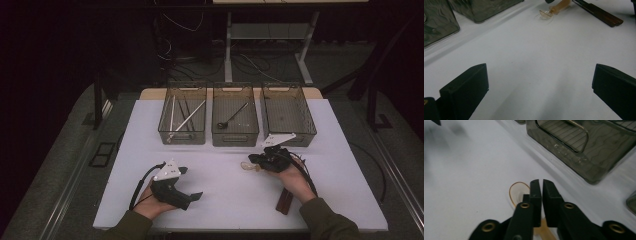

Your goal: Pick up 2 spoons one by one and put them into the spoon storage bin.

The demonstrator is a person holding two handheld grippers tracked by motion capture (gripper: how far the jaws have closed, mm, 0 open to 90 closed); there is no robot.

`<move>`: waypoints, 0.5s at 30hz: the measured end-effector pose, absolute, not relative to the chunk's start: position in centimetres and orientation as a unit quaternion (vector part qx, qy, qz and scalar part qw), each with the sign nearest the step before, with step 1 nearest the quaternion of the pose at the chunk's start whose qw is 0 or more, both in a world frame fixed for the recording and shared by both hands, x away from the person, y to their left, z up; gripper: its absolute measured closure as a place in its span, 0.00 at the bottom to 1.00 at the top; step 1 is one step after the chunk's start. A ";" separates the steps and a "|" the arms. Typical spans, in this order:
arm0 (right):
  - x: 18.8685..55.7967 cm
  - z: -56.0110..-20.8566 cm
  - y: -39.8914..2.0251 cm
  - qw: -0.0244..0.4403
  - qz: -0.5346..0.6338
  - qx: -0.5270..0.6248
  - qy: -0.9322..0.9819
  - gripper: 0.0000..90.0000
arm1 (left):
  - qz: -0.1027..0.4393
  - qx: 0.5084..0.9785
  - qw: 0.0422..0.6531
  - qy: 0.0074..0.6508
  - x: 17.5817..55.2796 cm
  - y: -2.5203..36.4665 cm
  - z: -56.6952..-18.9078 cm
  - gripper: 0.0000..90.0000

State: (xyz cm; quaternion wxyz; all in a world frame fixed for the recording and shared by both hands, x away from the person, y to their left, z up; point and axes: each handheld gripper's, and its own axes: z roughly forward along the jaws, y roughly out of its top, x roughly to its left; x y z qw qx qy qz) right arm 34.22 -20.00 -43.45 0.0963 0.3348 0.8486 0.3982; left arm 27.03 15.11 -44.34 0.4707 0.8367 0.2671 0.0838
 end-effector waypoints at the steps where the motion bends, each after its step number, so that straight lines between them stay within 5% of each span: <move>1: 34.2 -43.2 -20.3 0.096 0.401 0.330 0.849 0.92 | 0.084 0.838 0.470 0.266 27.1 15.1 -44.3 0.00; 9: 33.9 -41.8 -23.2 0.071 0.381 0.308 0.869 0.56 | 0.081 0.837 0.471 0.266 27.1 15.1 -44.3 0.00; 15: 33.9 -42.8 -25.9 0.069 0.339 0.298 0.890 0.51 | 0.078 0.839 0.469 0.265 27.1 15.0 -44.4 0.00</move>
